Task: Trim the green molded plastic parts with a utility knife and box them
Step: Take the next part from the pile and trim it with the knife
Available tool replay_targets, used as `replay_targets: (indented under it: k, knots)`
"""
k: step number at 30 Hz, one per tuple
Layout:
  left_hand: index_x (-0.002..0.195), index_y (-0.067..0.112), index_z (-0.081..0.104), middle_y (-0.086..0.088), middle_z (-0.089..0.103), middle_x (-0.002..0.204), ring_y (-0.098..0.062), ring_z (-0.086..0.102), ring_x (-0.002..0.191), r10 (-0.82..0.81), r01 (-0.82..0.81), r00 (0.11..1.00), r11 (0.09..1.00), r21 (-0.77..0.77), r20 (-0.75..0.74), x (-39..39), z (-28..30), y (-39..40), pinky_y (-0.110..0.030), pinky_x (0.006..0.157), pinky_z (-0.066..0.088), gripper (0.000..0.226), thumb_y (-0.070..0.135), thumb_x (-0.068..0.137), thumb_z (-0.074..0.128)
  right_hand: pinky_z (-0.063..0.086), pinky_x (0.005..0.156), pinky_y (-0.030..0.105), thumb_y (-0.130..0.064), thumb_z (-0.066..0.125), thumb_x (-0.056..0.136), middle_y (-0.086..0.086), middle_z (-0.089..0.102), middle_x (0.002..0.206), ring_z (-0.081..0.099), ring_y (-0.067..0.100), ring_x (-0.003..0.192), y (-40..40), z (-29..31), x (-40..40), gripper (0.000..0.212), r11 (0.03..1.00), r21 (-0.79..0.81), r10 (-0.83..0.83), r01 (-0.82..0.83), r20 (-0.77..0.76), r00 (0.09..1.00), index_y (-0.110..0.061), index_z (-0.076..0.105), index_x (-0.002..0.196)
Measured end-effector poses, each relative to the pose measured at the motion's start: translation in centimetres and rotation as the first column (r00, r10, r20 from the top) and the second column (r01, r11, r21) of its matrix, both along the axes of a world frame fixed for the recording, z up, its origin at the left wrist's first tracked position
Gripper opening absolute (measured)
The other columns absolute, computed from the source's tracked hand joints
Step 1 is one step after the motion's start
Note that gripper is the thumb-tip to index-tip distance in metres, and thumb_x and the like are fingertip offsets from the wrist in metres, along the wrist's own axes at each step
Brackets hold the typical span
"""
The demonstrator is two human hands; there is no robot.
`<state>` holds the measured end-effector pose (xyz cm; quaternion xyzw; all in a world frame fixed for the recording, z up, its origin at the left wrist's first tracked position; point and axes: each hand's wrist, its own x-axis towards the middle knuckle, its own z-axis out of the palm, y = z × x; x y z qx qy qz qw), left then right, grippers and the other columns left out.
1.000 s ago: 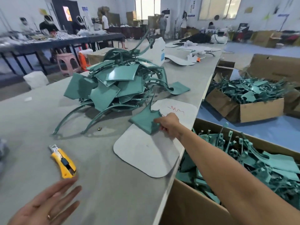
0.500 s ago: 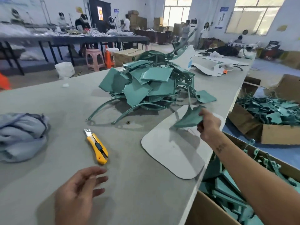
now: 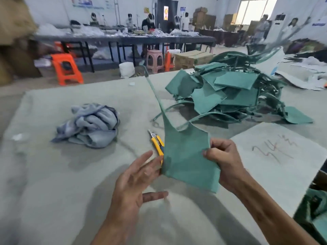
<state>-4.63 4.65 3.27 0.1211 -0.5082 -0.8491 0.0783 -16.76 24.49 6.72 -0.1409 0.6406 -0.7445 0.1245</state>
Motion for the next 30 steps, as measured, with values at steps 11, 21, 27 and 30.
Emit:
replay_targets:
  k: [11, 21, 27, 30]
  knots:
    - [0.109, 0.007, 0.068, -0.013, 0.077, 0.103, -0.025, 0.075, 0.075, 0.536, -0.539, 0.843, 0.837, 0.098, 0.054, 0.2, -0.1, -3.8, -0.036, 0.058, 0.062, 0.021, 0.001, 0.103, 0.05, 0.042, 0.049, 0.027, -0.021, 0.072, 0.097, 0.008, 0.061, 0.056, 0.053, 0.014, 0.048, -12.6, -1.2, -3.7, 0.036, 0.983, 0.164, -0.041, 0.082, -0.239, 0.97, -0.015, 0.07, 0.062]
    - [0.109, 0.017, 0.071, -0.006, 0.075, 0.091, -0.019, 0.067, 0.064, 0.751, -0.749, 0.66, 0.659, -0.068, 0.007, 0.7, -0.1, -5.3, -0.029, 0.047, 0.055, 0.024, 0.001, 0.101, 0.055, 0.041, 0.073, 0.037, -0.052, 0.068, 0.086, -0.004, 0.048, 0.105, 0.055, 0.028, 0.107, -12.5, -5.5, -3.2, 0.04, 0.364, 0.825, 0.173, 0.433, -0.517, 0.838, -0.025, 0.06, 0.114]
    - [0.1, 0.019, 0.074, -0.003, 0.073, 0.084, -0.016, 0.064, 0.061, 0.725, -0.727, 0.687, 0.686, 0.035, 0.054, 0.9, 0.1, -5.5, -0.028, 0.042, 0.048, 0.019, 0.006, 0.095, 0.062, 0.036, 0.066, 0.036, -0.035, 0.065, 0.095, -0.005, 0.053, 0.089, 0.053, 0.023, 0.084, -11.2, -6.5, -4.5, 0.015, 0.497, 0.748, 0.099, 0.44, -0.553, 0.828, -0.024, 0.058, 0.087]
    - [0.092, 0.018, 0.073, -0.005, 0.068, 0.078, -0.017, 0.056, 0.058, 0.713, -0.717, 0.696, 0.684, 0.137, 0.083, 1.0, 0.4, -5.2, -0.026, 0.043, 0.039, 0.017, 0.008, 0.093, 0.059, 0.053, 0.072, 0.033, -0.02, 0.068, 0.1, 0.001, 0.067, 0.1, 0.067, 0.022, 0.083, -11.5, -5.7, -4.2, 0.017, 0.931, 0.301, -0.081, 0.208, -0.385, 0.919, -0.034, 0.059, 0.104]
